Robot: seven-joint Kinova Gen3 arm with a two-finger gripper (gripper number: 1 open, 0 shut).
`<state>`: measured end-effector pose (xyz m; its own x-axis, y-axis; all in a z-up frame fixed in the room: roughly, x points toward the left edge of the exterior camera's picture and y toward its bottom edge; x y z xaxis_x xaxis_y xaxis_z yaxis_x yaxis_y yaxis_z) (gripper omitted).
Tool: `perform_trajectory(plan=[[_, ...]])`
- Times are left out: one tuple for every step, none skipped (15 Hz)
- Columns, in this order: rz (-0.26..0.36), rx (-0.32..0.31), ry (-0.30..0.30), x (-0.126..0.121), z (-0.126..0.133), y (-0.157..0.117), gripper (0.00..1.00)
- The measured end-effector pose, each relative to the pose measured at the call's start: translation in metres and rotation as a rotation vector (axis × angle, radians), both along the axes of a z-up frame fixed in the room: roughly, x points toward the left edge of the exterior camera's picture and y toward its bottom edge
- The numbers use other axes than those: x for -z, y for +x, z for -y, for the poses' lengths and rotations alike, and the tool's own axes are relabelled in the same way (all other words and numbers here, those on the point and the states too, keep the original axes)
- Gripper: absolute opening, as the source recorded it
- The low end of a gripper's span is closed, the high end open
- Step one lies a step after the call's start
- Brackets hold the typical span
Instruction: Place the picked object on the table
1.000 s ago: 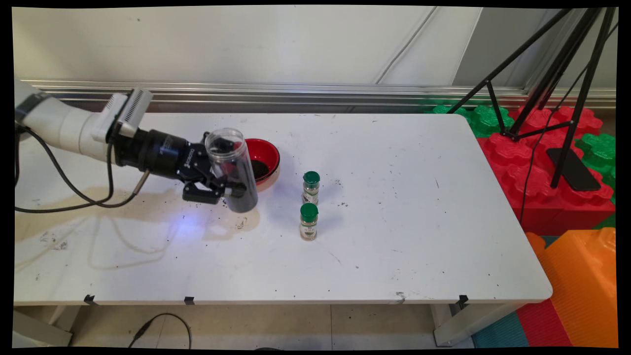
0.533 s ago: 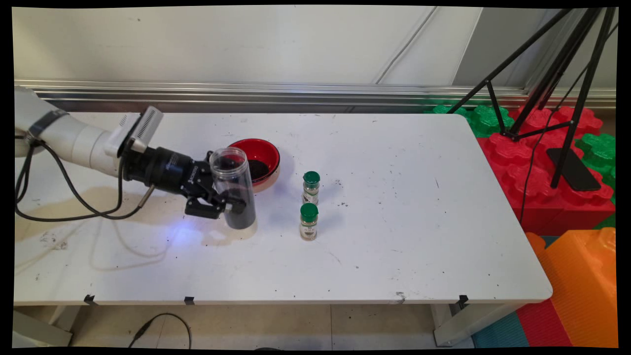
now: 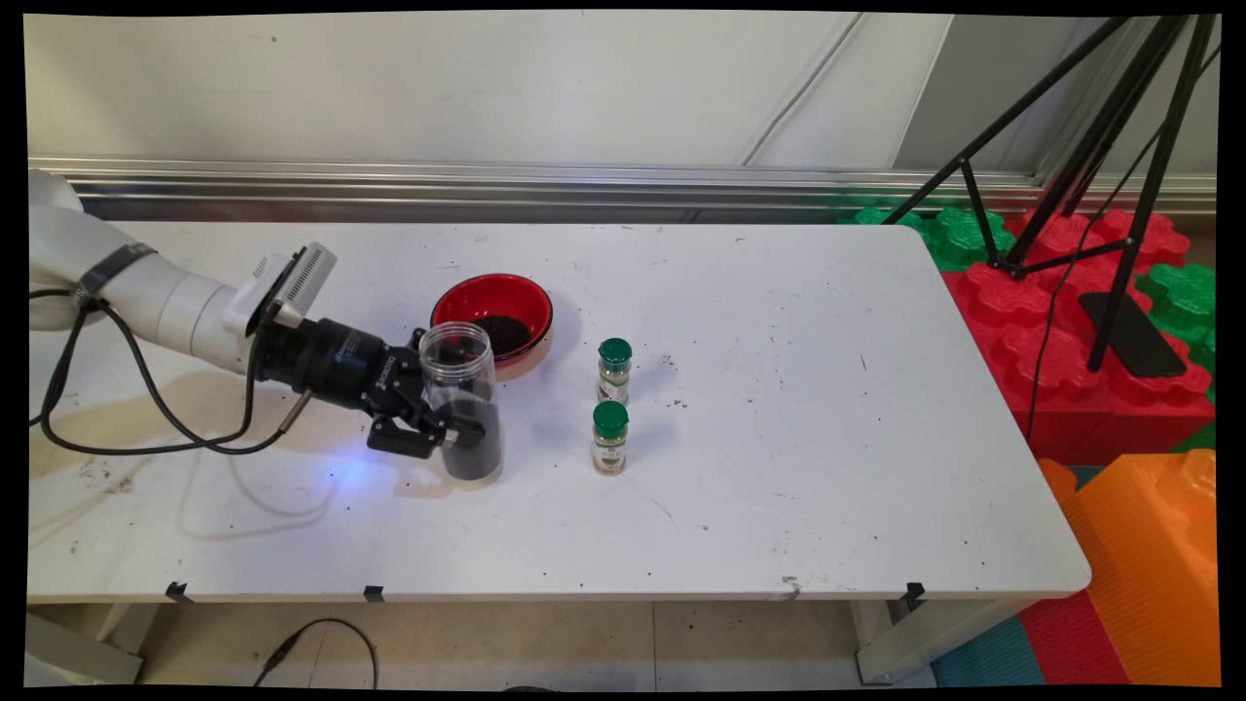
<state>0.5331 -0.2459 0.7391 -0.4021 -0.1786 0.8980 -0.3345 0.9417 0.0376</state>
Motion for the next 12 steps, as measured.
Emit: perform_trajectory(plan=[[0.002,0.0,0.007,0.003,-0.001,0.0,0.0],[0.003,0.001,0.011,0.005,-0.001,0.0,0.0],[0.004,0.001,0.015,0.007,-0.002,0.001,0.0],[0.006,0.002,0.022,0.011,-0.003,0.001,0.0],[0.008,0.002,0.026,0.013,-0.004,0.001,0.0],[0.01,0.003,0.029,0.015,-0.005,0.002,0.0],[0.011,0.004,0.032,0.017,-0.006,0.002,0.0],[0.013,0.004,0.035,0.018,-0.006,0.002,0.0],[0.014,0.005,0.037,0.02,-0.007,0.002,0.0],[0.015,0.005,0.039,0.021,-0.008,0.003,1.0],[0.016,0.005,0.04,0.022,-0.009,0.003,1.0],[0.018,0.005,0.041,0.024,-0.01,0.004,1.0]])
